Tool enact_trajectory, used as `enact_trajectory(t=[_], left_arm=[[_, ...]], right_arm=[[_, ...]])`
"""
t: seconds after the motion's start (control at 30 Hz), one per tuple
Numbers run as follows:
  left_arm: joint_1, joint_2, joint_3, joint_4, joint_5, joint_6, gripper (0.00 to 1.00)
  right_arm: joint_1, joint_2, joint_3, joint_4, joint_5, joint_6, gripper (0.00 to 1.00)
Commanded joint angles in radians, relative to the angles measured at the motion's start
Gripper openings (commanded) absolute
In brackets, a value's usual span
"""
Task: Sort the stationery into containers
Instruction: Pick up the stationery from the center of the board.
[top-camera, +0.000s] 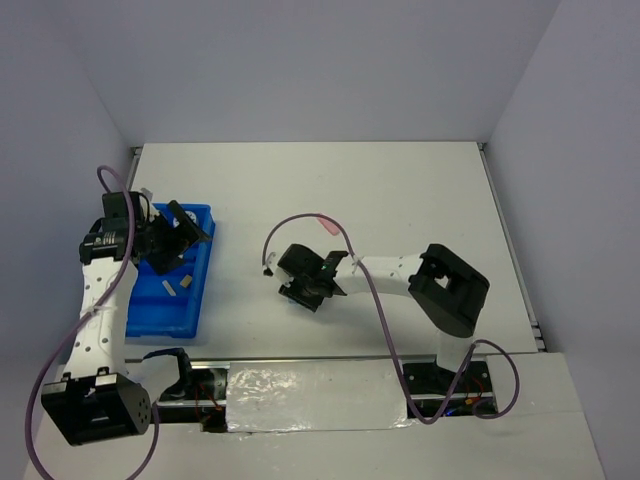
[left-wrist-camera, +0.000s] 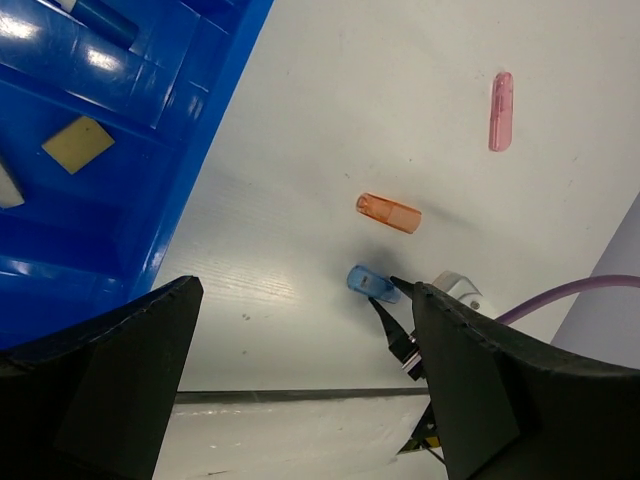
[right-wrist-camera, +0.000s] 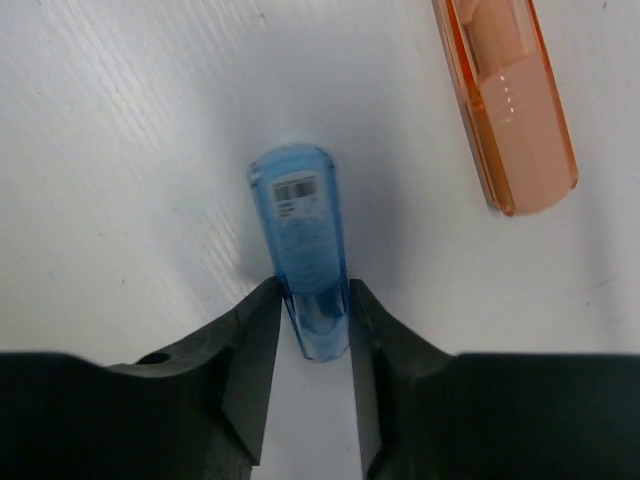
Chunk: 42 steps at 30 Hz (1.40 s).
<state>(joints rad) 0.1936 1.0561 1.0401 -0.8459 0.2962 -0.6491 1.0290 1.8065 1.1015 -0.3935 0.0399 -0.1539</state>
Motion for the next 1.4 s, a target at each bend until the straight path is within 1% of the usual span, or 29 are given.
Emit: enact_trajectory(t=[0.0, 0.07, 0.1, 0.13, 0.17, 0.2, 0.23, 0.27, 0.33, 0.37, 0.43, 0.47, 0.53, 0.57, 0.67, 0.77, 0.87, 0.97, 1.0, 1.07, 1.1, 1.17, 1.2, 1.3, 1.37], left_arm=[[-0.006, -0.002, 0.037, 0.001, 0.023, 0.034, 0.99], [-0.010, 0.011, 0.066, -0.004, 0.027, 0.037, 0.99], [-0.016, 0.016, 0.073, -0.005, 0.034, 0.039, 0.99], [-0.019, 0.019, 0.080, -0.001, 0.043, 0.039, 0.99], [-0.032, 0.027, 0.087, 0.016, 0.076, 0.036, 0.99], [-0.043, 0.031, 0.087, 0.030, 0.101, 0.034, 0.99], [-0.054, 0.038, 0.081, 0.047, 0.131, 0.029, 0.99], [-0.086, 0.041, 0.078, 0.063, 0.183, 0.011, 0.99], [-0.123, 0.042, 0.064, 0.105, 0.224, -0.018, 0.99], [-0.163, 0.039, 0.058, 0.140, 0.253, -0.065, 0.99], [-0.192, 0.021, 0.032, 0.182, 0.271, -0.125, 0.99], [-0.242, 0.013, 0.022, 0.204, 0.276, -0.195, 0.99], [-0.273, -0.002, -0.012, 0.272, 0.281, -0.268, 0.99], [-0.299, -0.016, -0.021, 0.290, 0.281, -0.332, 0.99], [-0.344, -0.025, -0.031, 0.324, 0.265, -0.406, 0.99], [-0.362, -0.016, -0.005, 0.277, 0.224, -0.405, 0.99], [-0.361, -0.010, 0.000, 0.240, 0.205, -0.393, 0.95], [-0.362, -0.025, -0.031, 0.268, 0.222, -0.412, 0.81], [-0.364, -0.030, -0.041, 0.275, 0.227, -0.417, 0.72], [-0.364, -0.034, -0.043, 0.277, 0.228, -0.422, 0.62], [-0.364, -0.033, -0.040, 0.286, 0.231, -0.419, 0.51], [-0.364, -0.021, -0.034, 0.292, 0.245, -0.411, 0.42], [-0.364, -0.015, -0.029, 0.301, 0.254, -0.408, 0.34], [-0.368, 0.001, -0.026, 0.318, 0.276, -0.406, 0.24], [-0.368, 0.001, -0.020, 0.315, 0.274, -0.397, 0.14]], right_arm=[[0.014, 0.048, 0.031, 0.022, -0.029, 0.008, 0.38], [0.013, 0.045, 0.018, 0.008, -0.064, 0.040, 0.26], [0.014, 0.031, 0.012, 0.012, -0.102, 0.053, 0.17], [0.014, 0.022, 0.005, 0.015, -0.122, 0.086, 0.12], [0.014, -0.005, -0.008, 0.021, -0.144, 0.106, 0.11], [0.014, -0.025, -0.014, 0.042, -0.184, 0.128, 0.10], [0.014, -0.048, -0.026, 0.057, -0.204, 0.187, 0.09], [0.016, -0.103, -0.031, 0.073, -0.221, 0.215, 0.09], [0.011, -0.165, -0.034, 0.134, -0.253, 0.288, 0.09], [0.011, -0.215, -0.029, 0.168, -0.258, 0.313, 0.09], [0.003, -0.254, 0.007, 0.183, -0.236, 0.370, 0.09], [0.002, -0.266, 0.030, 0.180, -0.224, 0.387, 0.09], [-0.006, -0.260, 0.081, 0.148, -0.206, 0.422, 0.08], [-0.012, -0.242, 0.136, 0.137, -0.212, 0.424, 0.08], [-0.014, -0.211, 0.237, 0.087, -0.189, 0.424, 0.08], [-0.015, -0.211, 0.279, 0.085, -0.178, 0.427, 0.08], [-0.020, -0.228, 0.284, 0.107, -0.150, 0.444, 0.08], [-0.033, -0.227, 0.294, 0.117, -0.147, 0.459, 0.08], [-0.040, -0.222, 0.311, 0.104, -0.147, 0.464, 0.08], [-0.044, -0.207, 0.327, 0.096, -0.153, 0.461, 0.09], [-0.044, -0.202, 0.342, 0.085, -0.155, 0.458, 0.09], [-0.046, -0.188, 0.356, 0.075, -0.158, 0.455, 0.09], [-0.046, -0.184, 0.362, 0.071, -0.161, 0.455, 0.09], [-0.047, -0.173, 0.386, 0.068, -0.170, 0.458, 0.09], [-0.052, -0.162, 0.400, 0.058, -0.175, 0.461, 0.11]])
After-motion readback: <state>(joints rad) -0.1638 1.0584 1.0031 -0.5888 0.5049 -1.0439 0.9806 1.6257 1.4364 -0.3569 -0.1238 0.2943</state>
